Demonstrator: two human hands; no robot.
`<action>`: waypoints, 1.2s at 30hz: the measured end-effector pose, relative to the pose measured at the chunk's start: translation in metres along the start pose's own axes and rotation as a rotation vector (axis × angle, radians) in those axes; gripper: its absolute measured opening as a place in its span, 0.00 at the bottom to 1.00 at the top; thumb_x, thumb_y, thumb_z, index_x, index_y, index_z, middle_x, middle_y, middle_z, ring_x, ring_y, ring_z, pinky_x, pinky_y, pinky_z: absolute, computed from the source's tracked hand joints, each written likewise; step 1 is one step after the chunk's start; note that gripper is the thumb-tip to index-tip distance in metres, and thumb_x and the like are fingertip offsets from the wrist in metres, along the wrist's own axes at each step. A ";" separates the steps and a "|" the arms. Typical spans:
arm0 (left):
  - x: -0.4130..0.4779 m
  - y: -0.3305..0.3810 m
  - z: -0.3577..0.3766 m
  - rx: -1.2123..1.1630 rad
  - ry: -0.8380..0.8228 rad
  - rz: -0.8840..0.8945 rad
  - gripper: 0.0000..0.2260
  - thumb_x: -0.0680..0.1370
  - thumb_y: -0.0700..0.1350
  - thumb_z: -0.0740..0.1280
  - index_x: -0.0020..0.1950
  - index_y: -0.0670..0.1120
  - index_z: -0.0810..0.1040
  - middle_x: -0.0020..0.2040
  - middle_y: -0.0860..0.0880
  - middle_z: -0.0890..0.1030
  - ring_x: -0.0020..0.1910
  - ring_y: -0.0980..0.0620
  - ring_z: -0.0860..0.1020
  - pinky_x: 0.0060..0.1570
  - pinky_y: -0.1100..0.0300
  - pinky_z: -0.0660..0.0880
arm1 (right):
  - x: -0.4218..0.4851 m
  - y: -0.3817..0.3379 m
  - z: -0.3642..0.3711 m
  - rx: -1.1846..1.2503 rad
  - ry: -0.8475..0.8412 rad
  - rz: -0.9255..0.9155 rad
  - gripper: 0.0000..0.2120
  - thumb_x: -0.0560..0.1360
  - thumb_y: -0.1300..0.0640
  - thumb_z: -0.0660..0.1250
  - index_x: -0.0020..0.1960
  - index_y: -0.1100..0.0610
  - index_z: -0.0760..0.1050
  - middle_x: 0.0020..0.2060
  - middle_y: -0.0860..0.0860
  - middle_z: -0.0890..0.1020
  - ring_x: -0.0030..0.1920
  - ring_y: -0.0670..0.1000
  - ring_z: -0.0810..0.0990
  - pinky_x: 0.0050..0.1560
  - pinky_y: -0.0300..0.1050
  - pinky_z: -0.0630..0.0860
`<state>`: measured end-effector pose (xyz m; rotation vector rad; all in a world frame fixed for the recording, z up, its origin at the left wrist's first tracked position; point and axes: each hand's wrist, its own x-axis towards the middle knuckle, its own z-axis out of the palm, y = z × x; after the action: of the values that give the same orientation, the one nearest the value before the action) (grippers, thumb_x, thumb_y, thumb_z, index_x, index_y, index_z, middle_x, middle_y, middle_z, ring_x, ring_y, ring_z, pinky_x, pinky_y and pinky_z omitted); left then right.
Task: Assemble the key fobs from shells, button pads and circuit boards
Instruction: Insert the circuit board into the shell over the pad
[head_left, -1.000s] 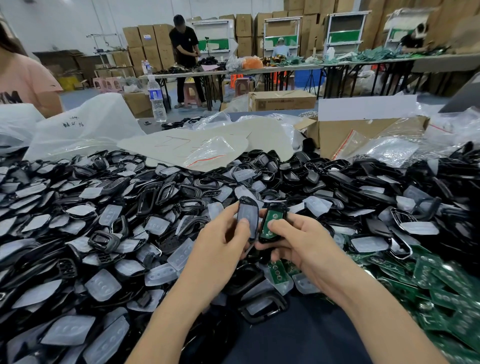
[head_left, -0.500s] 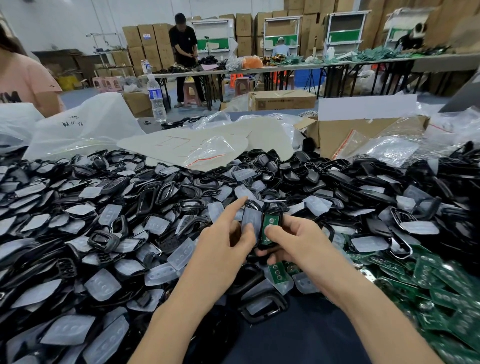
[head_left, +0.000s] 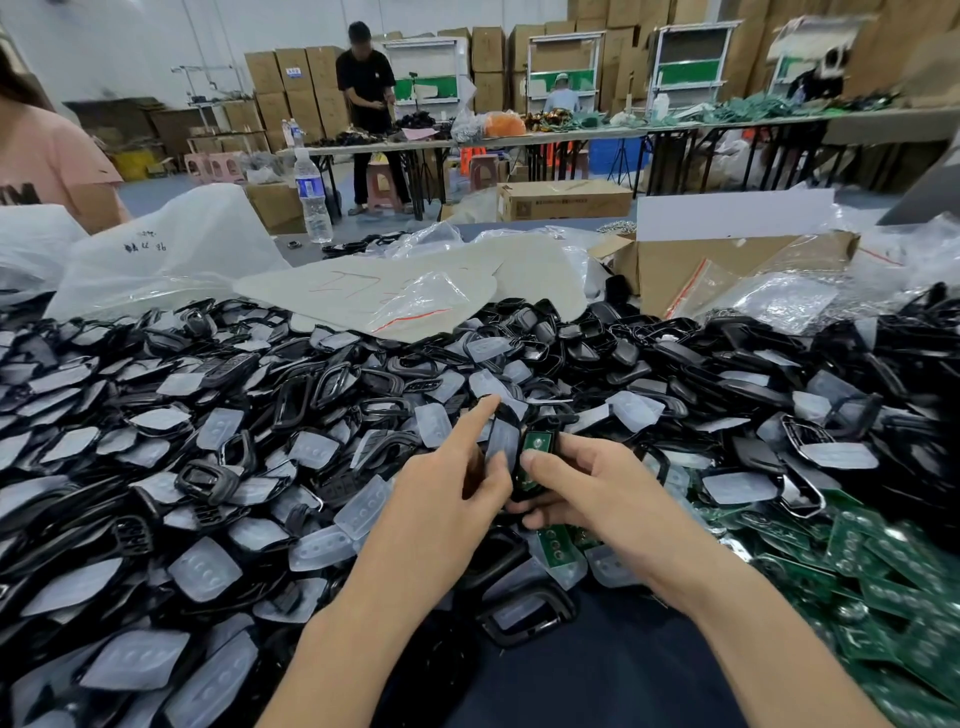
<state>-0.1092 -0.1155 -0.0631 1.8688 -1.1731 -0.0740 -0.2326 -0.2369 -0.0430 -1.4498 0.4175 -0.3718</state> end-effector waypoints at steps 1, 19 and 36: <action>0.000 0.000 -0.001 0.007 -0.004 0.002 0.23 0.81 0.49 0.64 0.75 0.63 0.65 0.31 0.59 0.73 0.28 0.58 0.70 0.31 0.64 0.69 | -0.001 0.000 -0.001 0.011 -0.018 0.002 0.09 0.82 0.56 0.67 0.53 0.60 0.83 0.49 0.57 0.87 0.48 0.58 0.87 0.46 0.40 0.82; -0.007 0.002 -0.001 0.063 -0.162 0.134 0.21 0.84 0.62 0.48 0.75 0.76 0.48 0.61 0.63 0.76 0.60 0.64 0.73 0.57 0.70 0.71 | 0.002 0.001 0.005 0.080 0.013 -0.015 0.18 0.68 0.48 0.75 0.52 0.59 0.83 0.43 0.55 0.86 0.42 0.50 0.86 0.47 0.41 0.83; -0.005 0.016 0.001 -0.158 0.046 0.122 0.08 0.79 0.59 0.62 0.58 0.68 0.72 0.49 0.61 0.78 0.43 0.58 0.78 0.39 0.70 0.73 | 0.003 -0.005 0.004 0.462 0.049 0.030 0.21 0.64 0.45 0.79 0.49 0.59 0.86 0.50 0.59 0.87 0.45 0.53 0.85 0.45 0.43 0.82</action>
<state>-0.1238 -0.1153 -0.0541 1.6505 -1.2113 -0.0536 -0.2276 -0.2355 -0.0381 -0.9858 0.3636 -0.4471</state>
